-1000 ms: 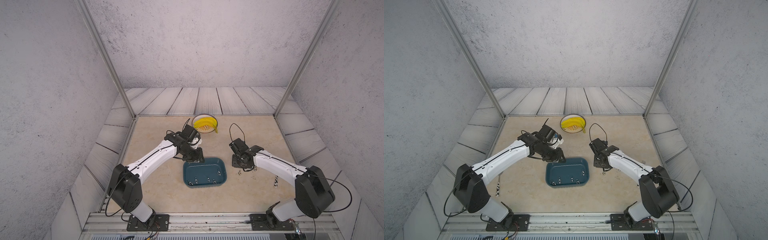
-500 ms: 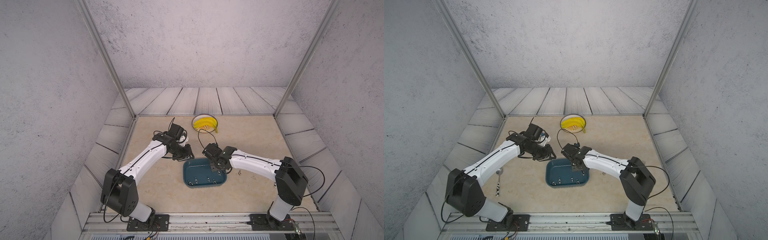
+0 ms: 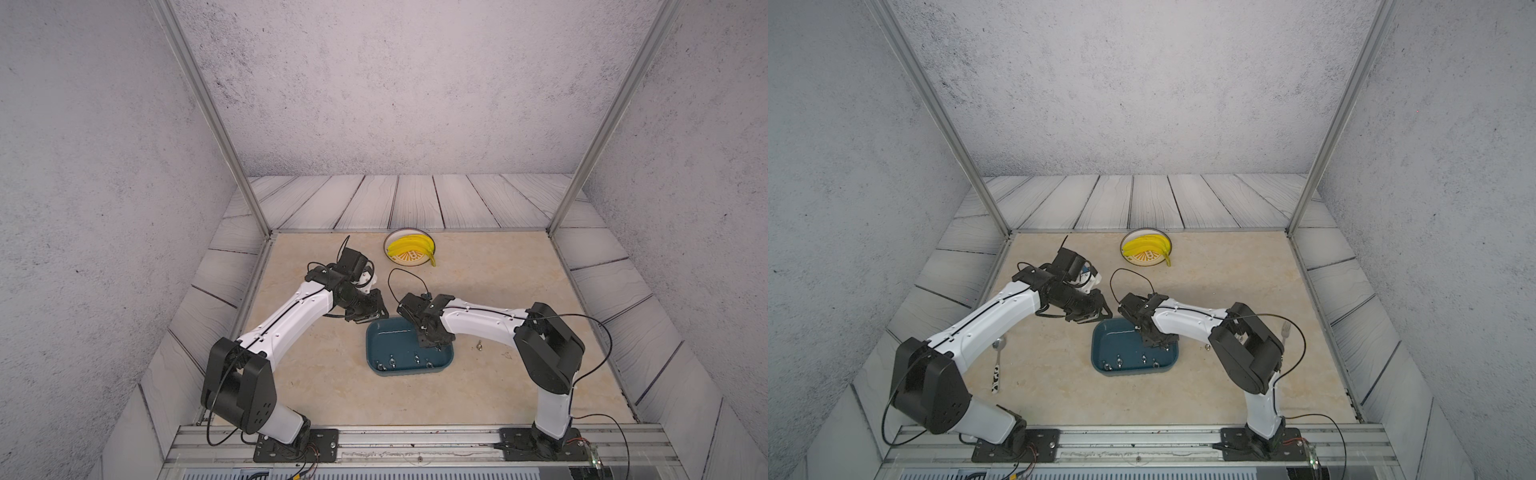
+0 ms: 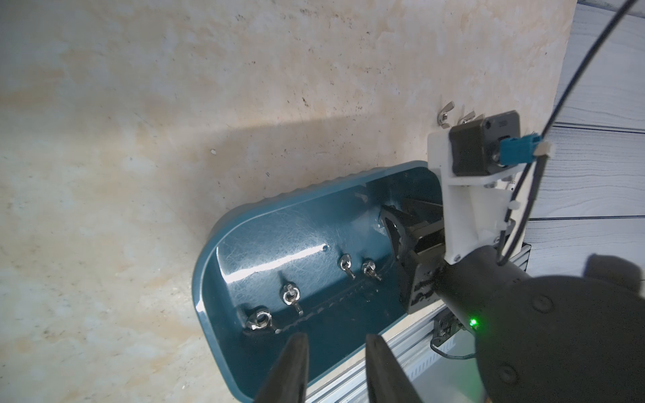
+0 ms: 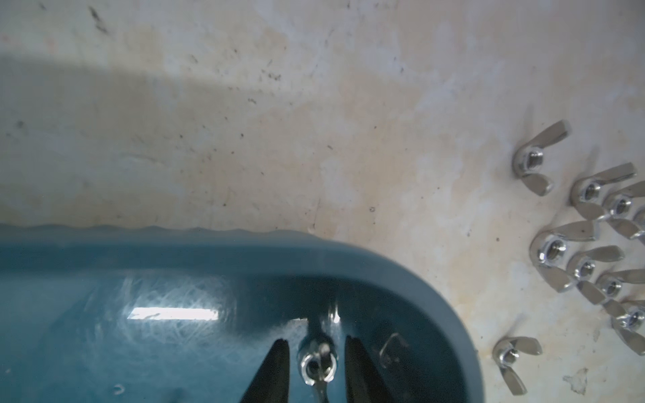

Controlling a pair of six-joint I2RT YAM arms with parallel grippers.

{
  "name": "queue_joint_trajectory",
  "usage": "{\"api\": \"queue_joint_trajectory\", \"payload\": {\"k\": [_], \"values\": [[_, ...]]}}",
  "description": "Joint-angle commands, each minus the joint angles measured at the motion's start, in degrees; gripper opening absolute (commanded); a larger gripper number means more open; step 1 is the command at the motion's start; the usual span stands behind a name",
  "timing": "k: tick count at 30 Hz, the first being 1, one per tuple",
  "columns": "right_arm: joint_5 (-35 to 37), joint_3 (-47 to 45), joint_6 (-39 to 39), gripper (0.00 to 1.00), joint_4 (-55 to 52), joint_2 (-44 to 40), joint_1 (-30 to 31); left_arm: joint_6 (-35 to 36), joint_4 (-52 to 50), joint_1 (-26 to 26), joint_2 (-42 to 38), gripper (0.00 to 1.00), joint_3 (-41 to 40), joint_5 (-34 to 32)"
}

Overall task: Take out the wing nut from the storage box
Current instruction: Pick up the wing nut from the storage box.

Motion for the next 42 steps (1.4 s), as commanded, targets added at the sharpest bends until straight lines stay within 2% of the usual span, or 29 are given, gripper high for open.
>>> {"api": "queue_joint_trajectory", "payload": {"k": [1, 16, 24, 31, 36, 42], "values": [[-0.1, 1.3, 1.4, 0.32, -0.9, 1.1, -0.3, 0.4, -0.9, 0.1, -0.5, 0.35, -0.7, 0.2], [-1.5, 0.8, 2.5, 0.27, -0.6, 4.3, -0.4, 1.0, -0.5, 0.6, -1.0, 0.35, -2.4, 0.5], [-1.3, 0.6, 2.3, 0.15, -0.7, 5.7, -0.4, 0.9, -0.6, 0.6, -1.4, 0.35, -2.5, 0.5], [-0.7, 0.5, 1.9, 0.00, -0.7, 5.7, -0.6, 0.7, -0.4, 0.6, -1.1, 0.35, -2.4, 0.9], [-0.7, 0.5, 1.2, 0.00, -0.5, 4.3, -0.6, 0.6, -0.3, 0.6, -1.1, 0.34, -2.2, 1.1], [0.1, 1.3, 0.1, 0.00, -1.0, -1.3, -0.6, 0.6, -0.3, 0.6, -1.1, 0.34, -1.5, 1.4]]}}
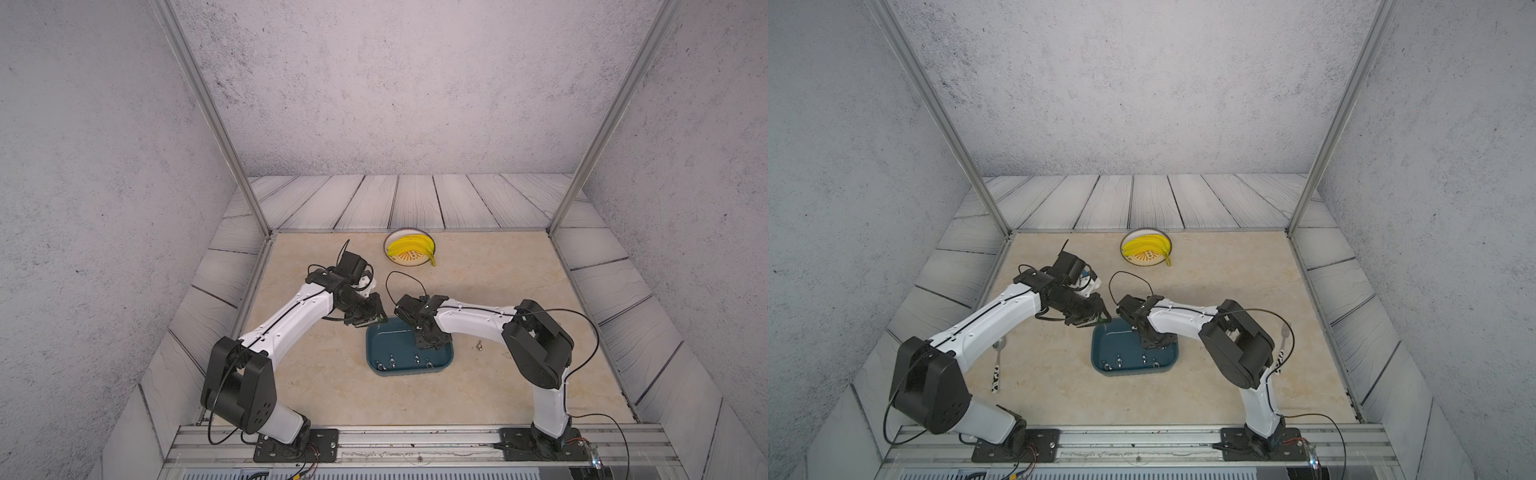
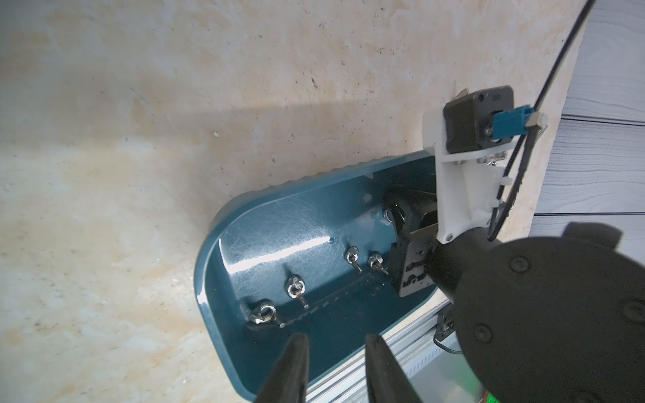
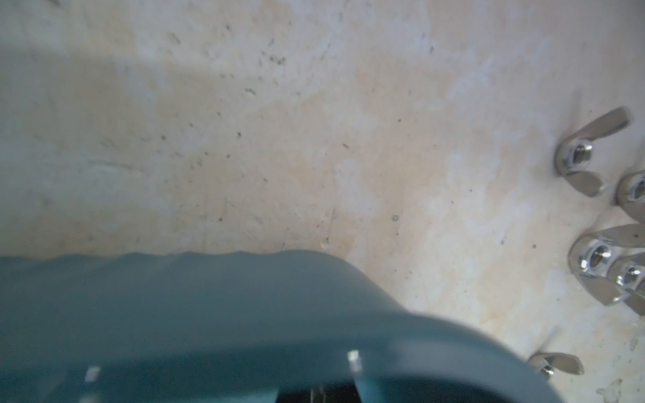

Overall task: Take out the wing nut from the storage box
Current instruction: Pick up the wing nut from the storage box, then place the wing nut at the center of the board.

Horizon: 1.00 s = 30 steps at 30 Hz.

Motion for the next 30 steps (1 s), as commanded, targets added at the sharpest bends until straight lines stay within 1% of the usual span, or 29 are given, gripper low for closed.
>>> {"api": "queue_joint_trajectory", "payload": {"k": [1, 5, 10, 12, 15, 20, 25, 30], "values": [[0.8, 0.6, -1.5, 0.00, -1.6, -5.1, -0.3, 0.3, -0.4, 0.3, -1.0, 0.34, 0.7, 0.7], [2.7, 2.6, -3.2, 0.00, -3.1, -7.7, -1.0, 0.2, 0.1, 0.1, -0.6, 0.34, 1.6, 1.8], [3.7, 0.3, -3.0, 0.00, -3.7, -12.0, -4.8, 0.5, 0.3, -1.7, 0.3, 0.34, 3.4, 2.9], [4.5, -2.2, -2.5, 0.00, -3.9, -14.6, -7.0, 1.2, 0.0, -3.3, 0.9, 0.34, 4.6, 2.8], [4.7, -8.6, -0.9, 0.00, -3.9, -20.0, -12.0, 2.8, -0.8, -6.5, 2.4, 0.34, 7.0, 2.4], [1.7, -22.0, 1.2, 0.00, -1.7, -29.3, -20.9, 5.6, -2.1, -11.0, 5.2, 0.34, 10.9, 2.5], [1.0, -30.2, 2.5, 0.00, 1.5, -32.7, -23.7, 7.2, -3.1, -14.1, 8.2, 0.35, 13.9, 3.3], [-0.9, -34.6, 2.7, 0.00, 7.5, -32.8, -24.9, 7.5, -3.5, -15.3, 10.3, 0.35, 15.5, 3.5]]}}
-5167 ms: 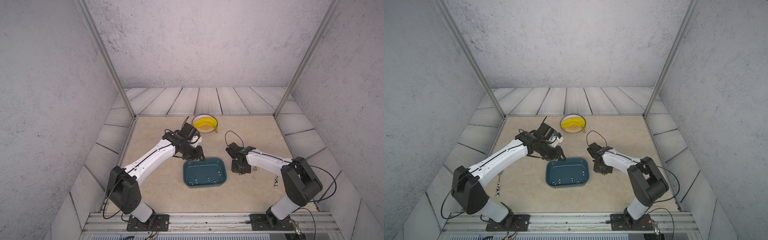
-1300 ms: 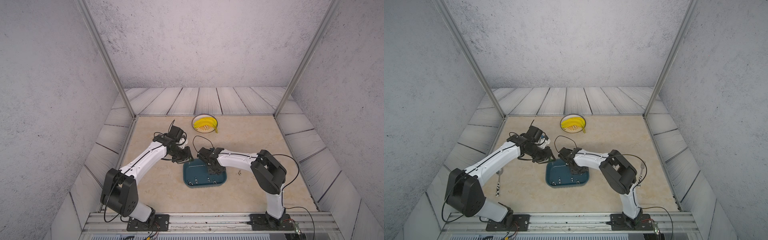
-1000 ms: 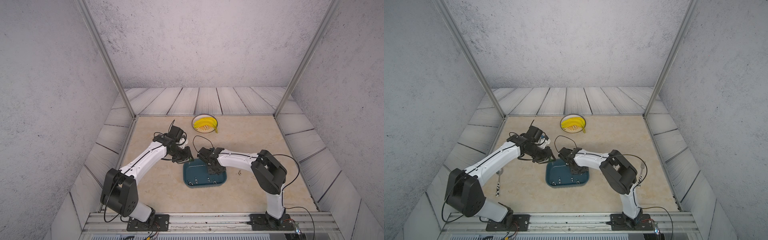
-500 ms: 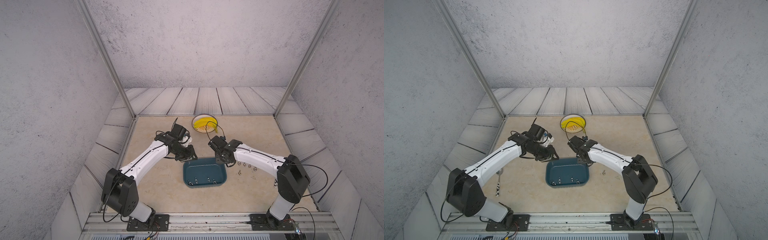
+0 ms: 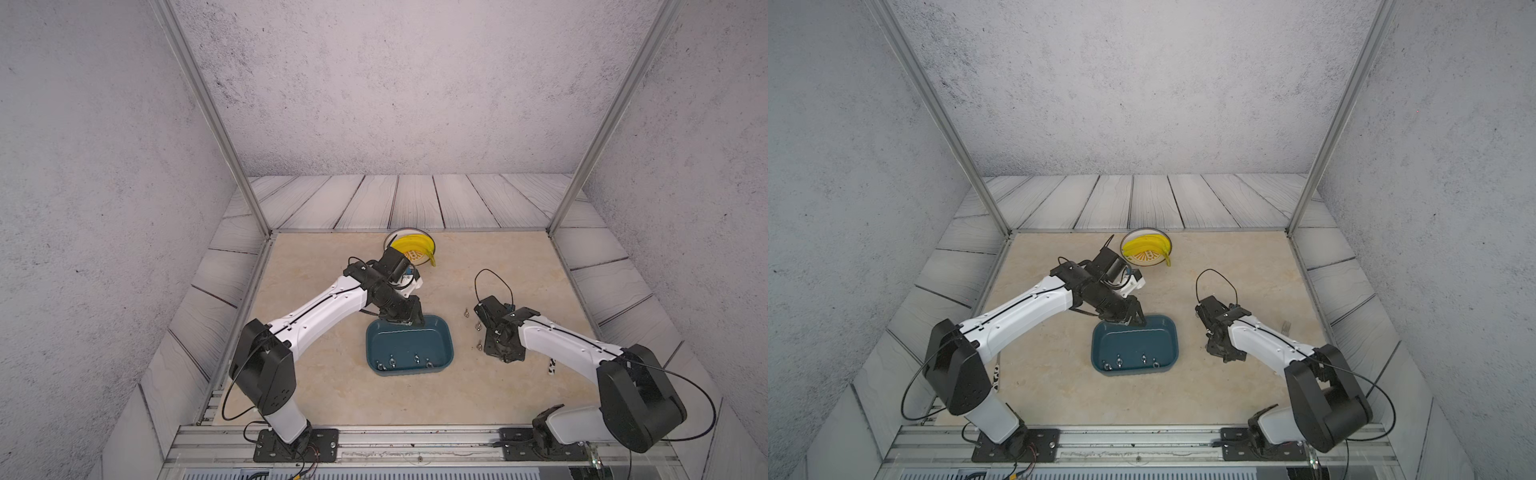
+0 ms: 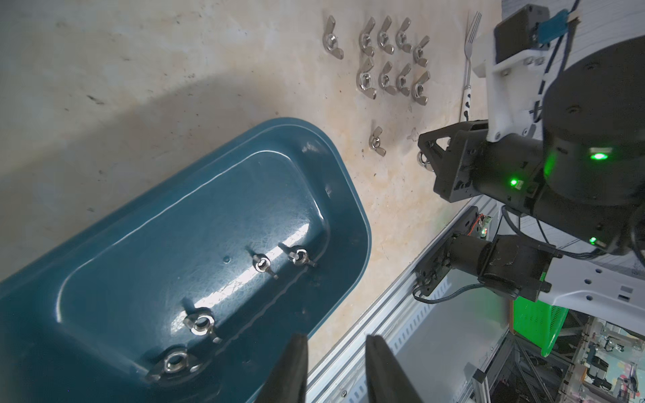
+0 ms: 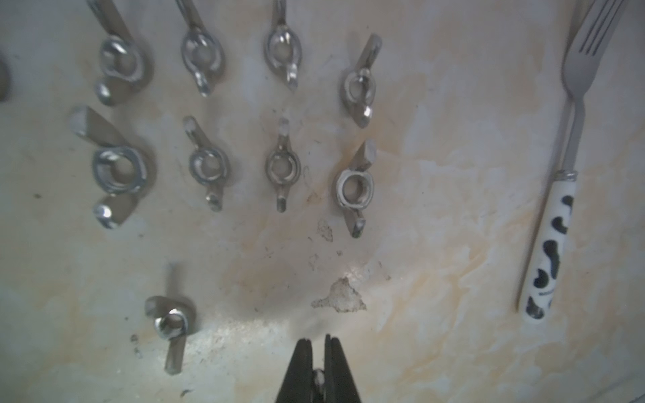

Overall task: Take out the wing nut from the storage box
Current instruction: Place the wing nut at the center of the board.

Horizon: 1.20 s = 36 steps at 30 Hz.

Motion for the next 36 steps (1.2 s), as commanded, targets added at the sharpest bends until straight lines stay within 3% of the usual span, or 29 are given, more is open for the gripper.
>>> {"api": "queue_joint_trajectory", "payload": {"k": [1, 22, 29, 36], "values": [[-1.7, -1.1, 0.8, 0.00, 5.5, -1.0, -0.6, 1.3, -1.8, -0.5, 0.8, 0.35, 1.5, 0.7], [-4.3, 2.5, -3.0, 0.00, 10.4, 7.9, -1.2, 1.1, -2.4, -0.4, -1.4, 0.35, 0.0, -1.6], [-4.3, 1.7, -2.8, 0.16, 9.1, 6.2, -1.2, 1.4, -2.7, -0.3, -1.1, 0.35, 0.1, -1.6], [-4.1, 1.6, -2.8, 0.20, 7.6, 2.2, -1.2, 1.6, -3.2, 0.4, -1.1, 0.35, 0.1, -1.8]]}}
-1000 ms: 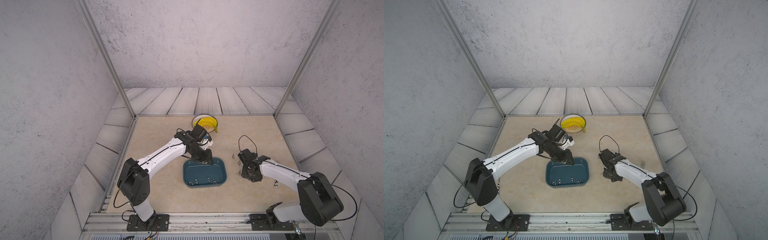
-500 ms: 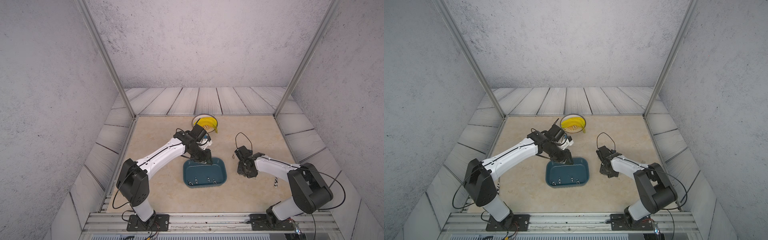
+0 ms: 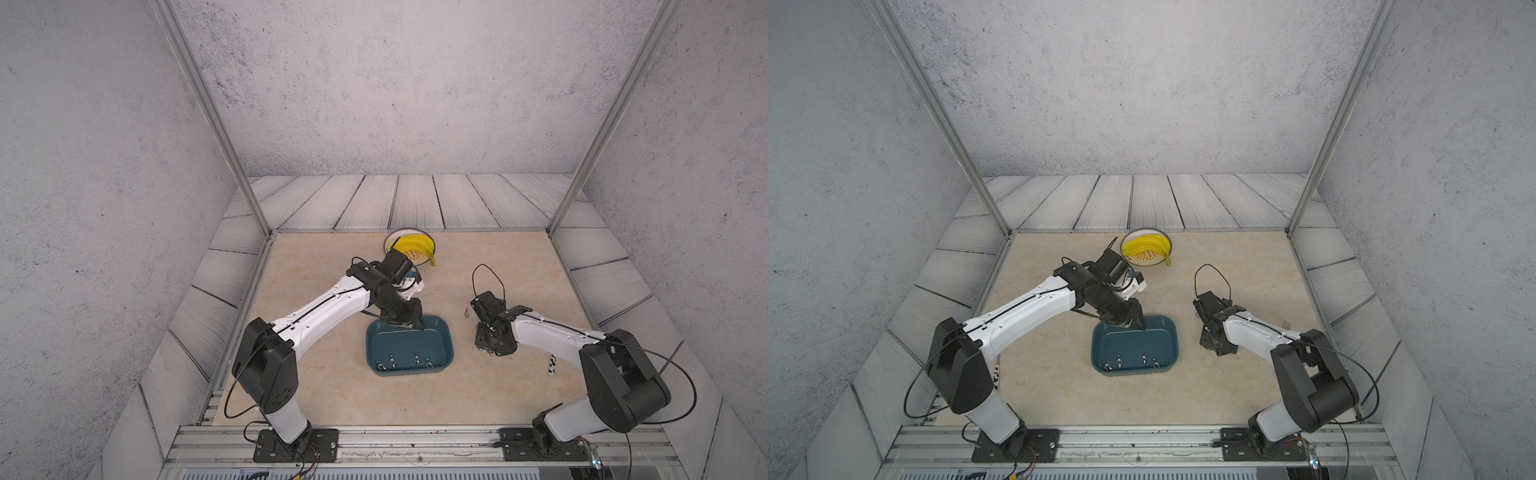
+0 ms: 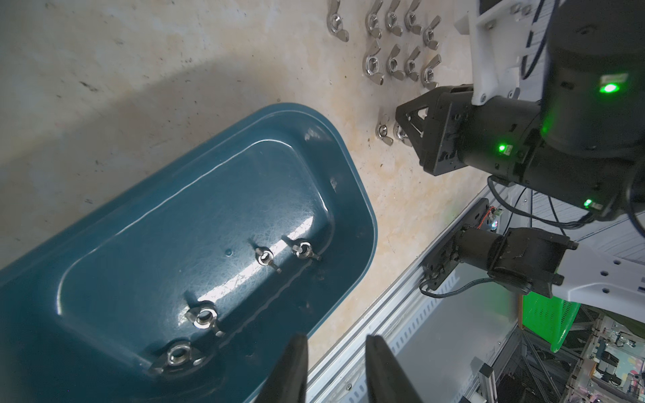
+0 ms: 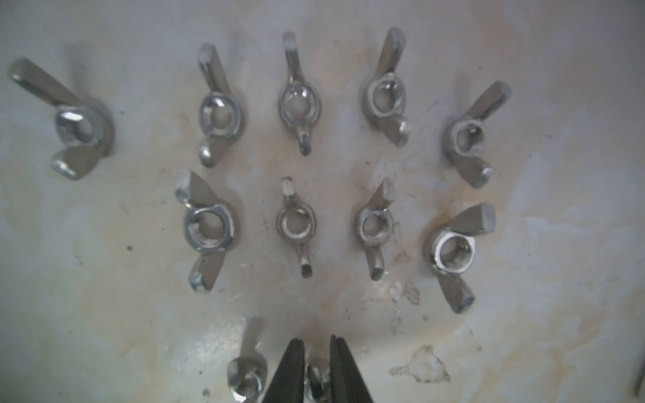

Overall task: Take out the wing nut from the storage box
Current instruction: Place the wing nut at the center of the board, then adjust the storage box at the center of the board.

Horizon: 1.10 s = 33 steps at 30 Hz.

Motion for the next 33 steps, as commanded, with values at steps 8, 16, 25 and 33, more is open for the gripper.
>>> {"api": "queue_joint_trajectory", "payload": {"k": [8, 16, 25, 33], "values": [[-5.8, 6.5, -6.3, 0.00, -8.2, -9.8, -0.2, -2.3, -0.3, 12.0, -6.4, 0.35, -3.2, -2.3], [-19.4, 4.6, -11.7, 0.00, -10.9, -6.6, 15.1, -6.9, 1.9, 19.7, -10.9, 0.34, -10.9, -6.6], [-23.8, 1.9, -5.7, 0.00, -11.7, -12.1, 24.0, -11.1, 12.5, 27.9, -5.7, 0.34, -11.4, -8.2], [-18.4, 8.3, -7.0, 0.00, -9.1, -0.5, 23.8, -8.0, 13.8, 28.3, 0.8, 0.33, -10.2, -6.7]]}}
